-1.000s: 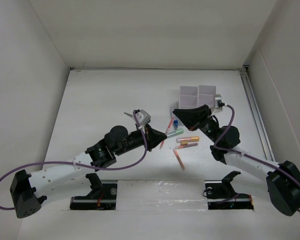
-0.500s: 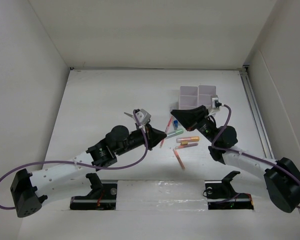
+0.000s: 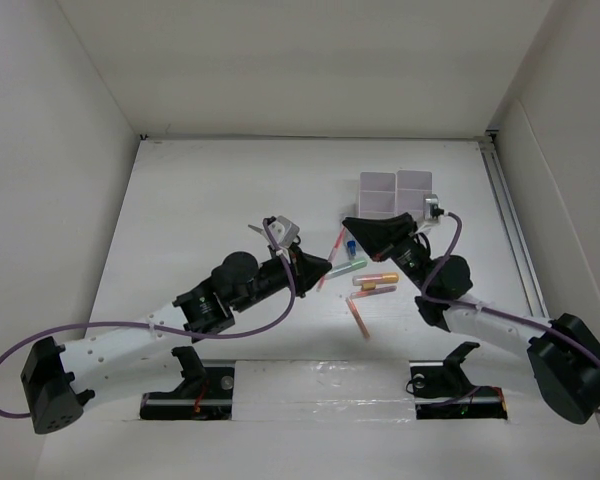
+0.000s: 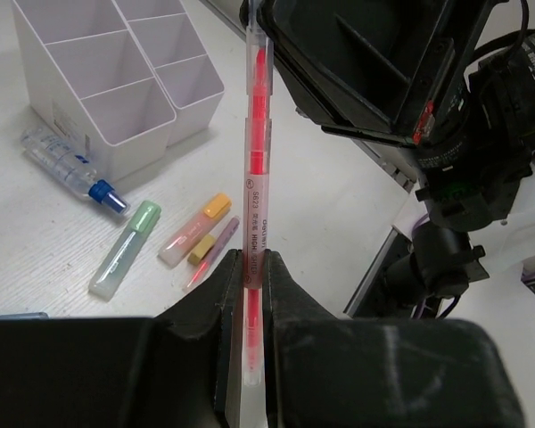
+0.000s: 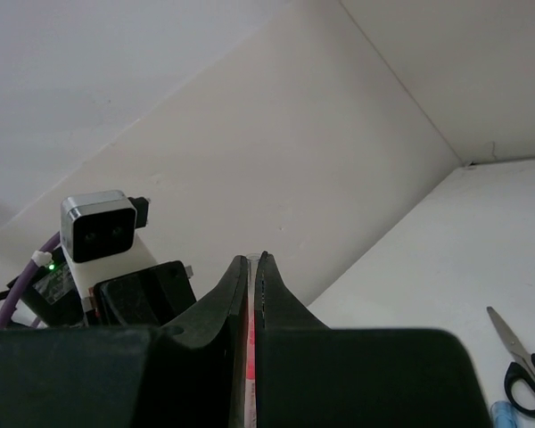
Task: Sort the stationery into containers
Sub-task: Close the pen cap on the pen.
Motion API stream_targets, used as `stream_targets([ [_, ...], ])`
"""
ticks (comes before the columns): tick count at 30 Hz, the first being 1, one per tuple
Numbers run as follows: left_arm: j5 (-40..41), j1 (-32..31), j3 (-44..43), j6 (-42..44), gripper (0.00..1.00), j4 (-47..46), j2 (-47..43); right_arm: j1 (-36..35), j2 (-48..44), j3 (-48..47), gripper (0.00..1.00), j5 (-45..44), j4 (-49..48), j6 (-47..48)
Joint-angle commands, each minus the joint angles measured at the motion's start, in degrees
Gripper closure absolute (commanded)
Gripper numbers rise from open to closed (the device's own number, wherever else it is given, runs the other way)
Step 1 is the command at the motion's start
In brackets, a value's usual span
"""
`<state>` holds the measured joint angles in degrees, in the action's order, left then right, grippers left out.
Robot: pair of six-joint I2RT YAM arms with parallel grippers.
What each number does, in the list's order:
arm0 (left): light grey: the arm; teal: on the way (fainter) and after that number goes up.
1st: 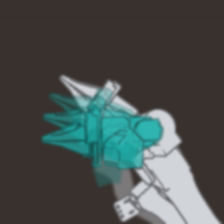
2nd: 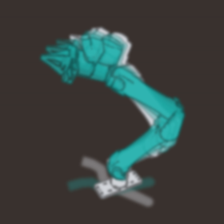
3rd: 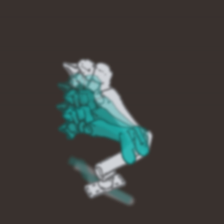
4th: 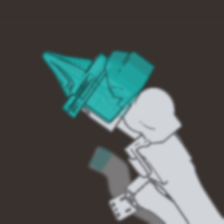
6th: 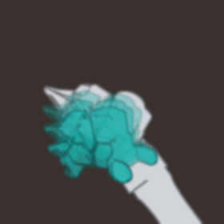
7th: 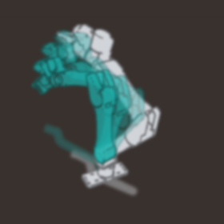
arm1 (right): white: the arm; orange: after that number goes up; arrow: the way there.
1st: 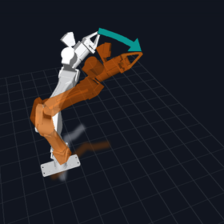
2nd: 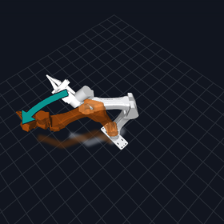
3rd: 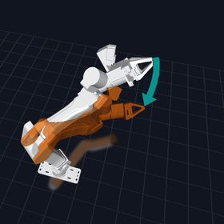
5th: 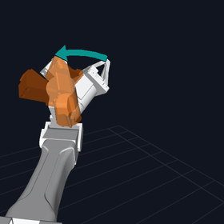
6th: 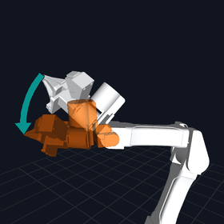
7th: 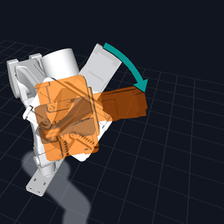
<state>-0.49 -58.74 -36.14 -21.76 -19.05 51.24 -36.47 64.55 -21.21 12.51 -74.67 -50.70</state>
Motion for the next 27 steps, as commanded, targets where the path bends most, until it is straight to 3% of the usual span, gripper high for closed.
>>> stream_targets([
  [1, 5.67, 0.38, -1.30, -1.44, 1.00, -7.93, -1.06, -1.76, 0.05, 1.00, 1.00, -1.00, -13.31, 0.95],
  [27, 3.48, 0.38, -1.83, -3.82, 1.00, -14.17, 2.02, -6.33, 1.10, -2.78, 1.00, -4.43, -9.53, 8.16],
])
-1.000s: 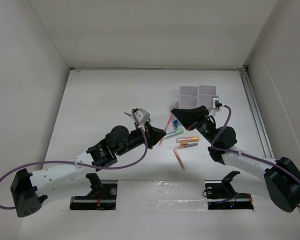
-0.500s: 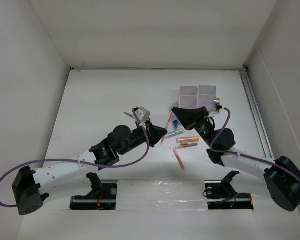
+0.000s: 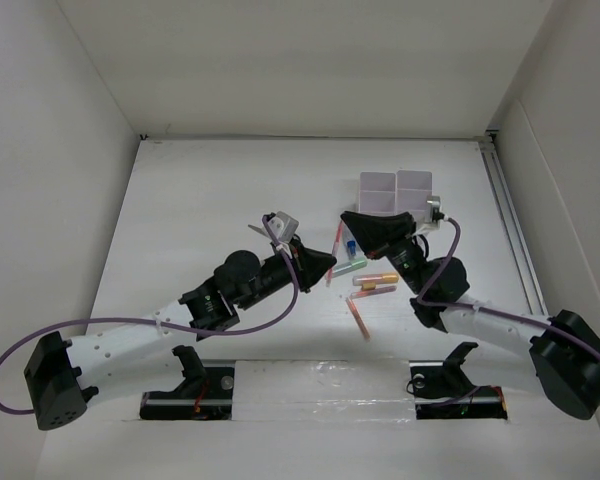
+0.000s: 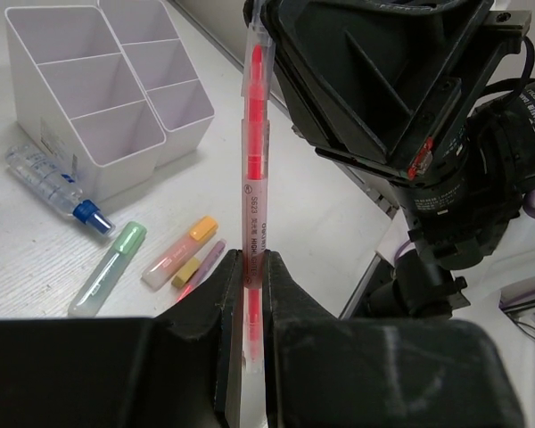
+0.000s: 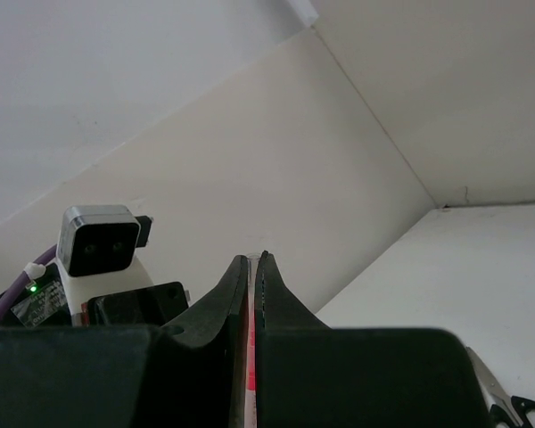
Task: Sort the stationery into containers
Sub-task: Close the pen cap on the pen.
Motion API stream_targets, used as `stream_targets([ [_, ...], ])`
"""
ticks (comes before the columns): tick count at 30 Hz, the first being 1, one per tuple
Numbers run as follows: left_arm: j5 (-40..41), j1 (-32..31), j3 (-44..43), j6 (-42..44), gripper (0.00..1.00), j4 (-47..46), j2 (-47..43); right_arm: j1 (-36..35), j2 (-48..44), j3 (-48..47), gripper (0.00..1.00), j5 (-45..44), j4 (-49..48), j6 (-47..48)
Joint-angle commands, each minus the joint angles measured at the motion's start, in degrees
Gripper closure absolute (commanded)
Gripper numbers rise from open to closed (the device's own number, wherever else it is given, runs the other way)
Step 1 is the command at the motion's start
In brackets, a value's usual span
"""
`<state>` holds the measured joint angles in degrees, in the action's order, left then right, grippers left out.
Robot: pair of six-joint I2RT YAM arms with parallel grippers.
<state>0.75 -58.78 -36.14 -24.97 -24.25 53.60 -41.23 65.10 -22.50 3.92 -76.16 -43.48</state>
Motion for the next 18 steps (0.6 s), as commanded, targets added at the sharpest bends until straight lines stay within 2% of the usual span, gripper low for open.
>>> stream_targets([
  [1, 2.23, 0.42, -1.83, -0.60, 1.00, -8.97, -0.34, -1.57, 0.55, -1.49, 1.00, 4.77, -7.34, 1.55],
  [15, 2.85, 0.42, -2.53, 1.86, 1.00, -7.57, -1.40, -2.62, -2.08, -4.66, 1.00, 6.36, 6.54, 5.77],
  [18, 3.37, 0.42, -2.53, 2.38, 1.00, -6.34, -1.40, -2.62, -4.79, -6.41, 1.00, 6.89, 12.68, 8.40],
])
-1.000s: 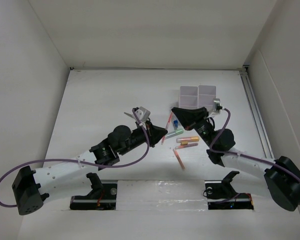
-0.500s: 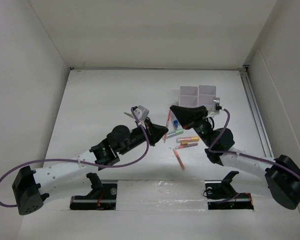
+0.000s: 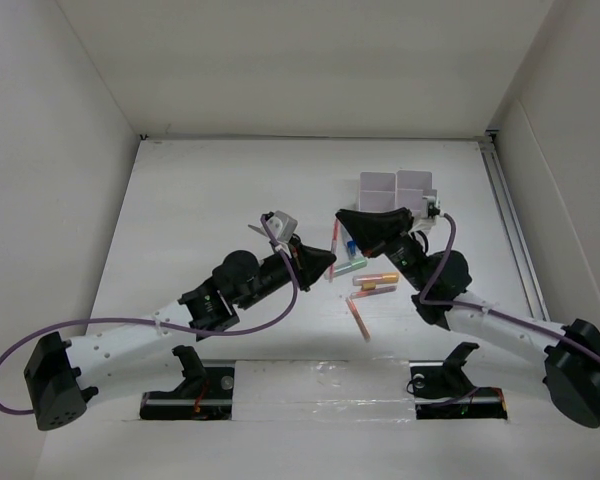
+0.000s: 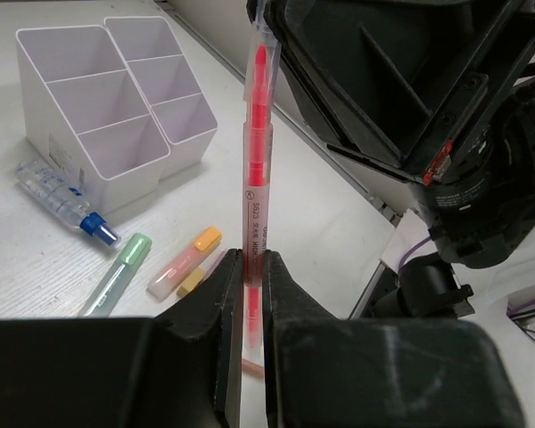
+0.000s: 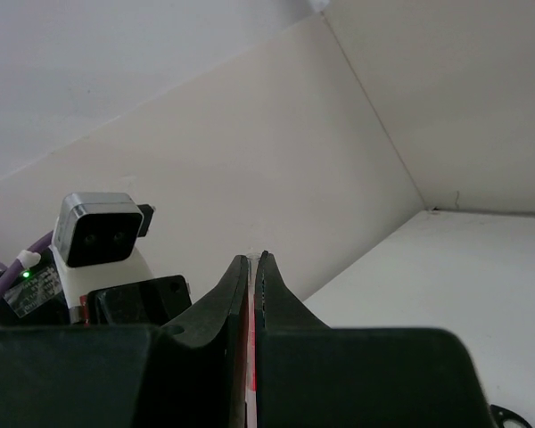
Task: Sort the stationery into containers
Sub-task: Close the pen cap on the pen.
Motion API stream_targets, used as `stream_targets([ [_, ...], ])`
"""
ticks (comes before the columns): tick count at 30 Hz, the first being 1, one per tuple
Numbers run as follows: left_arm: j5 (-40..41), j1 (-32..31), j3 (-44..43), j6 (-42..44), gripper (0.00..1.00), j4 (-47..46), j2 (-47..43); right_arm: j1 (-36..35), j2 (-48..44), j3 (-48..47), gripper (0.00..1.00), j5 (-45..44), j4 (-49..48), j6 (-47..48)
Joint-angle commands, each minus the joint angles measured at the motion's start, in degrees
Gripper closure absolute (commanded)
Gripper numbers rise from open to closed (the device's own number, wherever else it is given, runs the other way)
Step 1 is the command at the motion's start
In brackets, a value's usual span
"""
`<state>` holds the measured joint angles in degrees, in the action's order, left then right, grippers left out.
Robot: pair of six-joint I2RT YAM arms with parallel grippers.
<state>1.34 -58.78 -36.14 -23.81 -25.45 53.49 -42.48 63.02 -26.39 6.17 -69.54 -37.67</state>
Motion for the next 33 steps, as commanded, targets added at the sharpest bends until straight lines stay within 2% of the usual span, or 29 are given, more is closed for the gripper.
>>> stream_targets([
  [1, 2.79, 0.42, -2.53, 1.83, 1.00, -4.35, -1.90, -1.38, -3.43, -3.05, 1.00, 4.64, 8.34, 3.12],
  [3, 2.79, 0.42, -2.53, 2.46, 1.00, -3.65, -1.90, -1.38, -4.83, -4.11, 1.00, 4.64, 15.11, 3.65],
  [8, 3.84, 0.42, -2.53, 3.60, 1.00, -2.41, -3.22, -1.38, -7.57, -6.03, 1.00, 5.95, 22.23, 5.15],
  [21, 4.54, 0.42, -0.95, 4.13, 1.00, -2.41, -4.28, -0.85, -7.92, -6.04, 1.00, 7.27, 23.92, 6.21],
  [25, 5.95, 0.42, -2.36, 4.65, 1.00, 0.49, -3.67, -0.85, -7.30, -6.04, 1.00, 9.20, 25.59, 6.81],
  [33, 7.09, 0.42, -2.44, 5.80, 1.00, 1.19, -4.19, -0.85, -7.30, -7.71, 1.00, 10.96, 32.97, 10.16],
])
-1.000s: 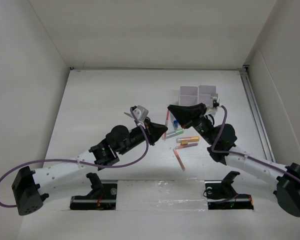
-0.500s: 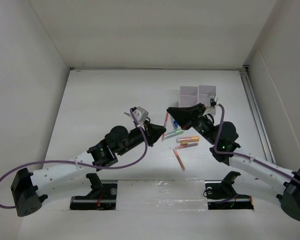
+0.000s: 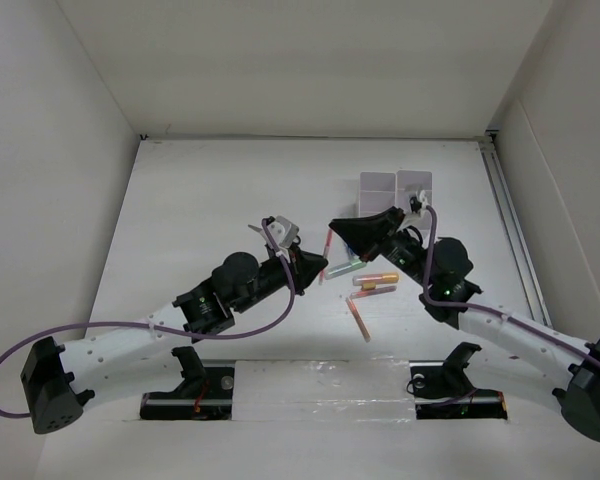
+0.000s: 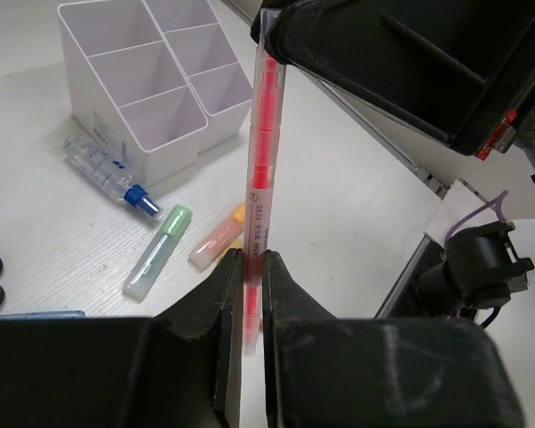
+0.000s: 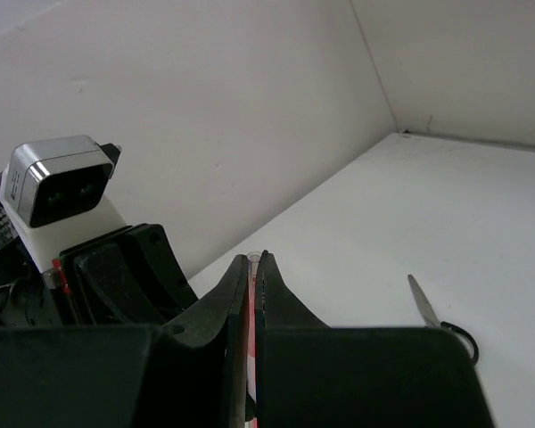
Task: Sort the stationery into containers
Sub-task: Close the pen cap on the pen.
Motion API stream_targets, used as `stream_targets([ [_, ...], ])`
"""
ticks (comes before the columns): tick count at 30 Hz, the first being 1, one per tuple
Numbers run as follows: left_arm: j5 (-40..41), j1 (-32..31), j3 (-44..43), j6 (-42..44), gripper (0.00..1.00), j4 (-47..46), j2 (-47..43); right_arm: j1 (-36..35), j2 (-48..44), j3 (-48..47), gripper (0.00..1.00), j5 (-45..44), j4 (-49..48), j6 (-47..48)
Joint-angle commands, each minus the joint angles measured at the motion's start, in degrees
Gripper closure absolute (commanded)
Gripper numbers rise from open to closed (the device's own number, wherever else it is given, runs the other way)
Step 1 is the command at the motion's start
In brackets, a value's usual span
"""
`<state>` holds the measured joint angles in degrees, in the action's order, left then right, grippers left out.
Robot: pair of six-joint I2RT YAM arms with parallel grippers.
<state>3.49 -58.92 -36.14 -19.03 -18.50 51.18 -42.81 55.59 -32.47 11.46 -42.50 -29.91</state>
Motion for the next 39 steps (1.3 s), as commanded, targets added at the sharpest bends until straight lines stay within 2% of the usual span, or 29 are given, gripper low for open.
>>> stream_targets([
  [1, 4.95, 0.56, -2.44, 1.01, 1.00, -5.23, -1.87, -0.52, 0.13, -1.63, 1.00, 5.67, 5.94, 2.40],
  [20, 4.34, 0.56, -1.92, 2.06, 1.00, -6.37, -3.01, -0.52, 1.18, -1.11, 1.00, 7.52, 8.58, 3.54],
  [39, 5.39, 0.56, -1.92, 3.12, 1.00, -5.05, -3.63, -0.52, 1.18, -2.69, 1.00, 6.99, 16.30, 7.06],
])
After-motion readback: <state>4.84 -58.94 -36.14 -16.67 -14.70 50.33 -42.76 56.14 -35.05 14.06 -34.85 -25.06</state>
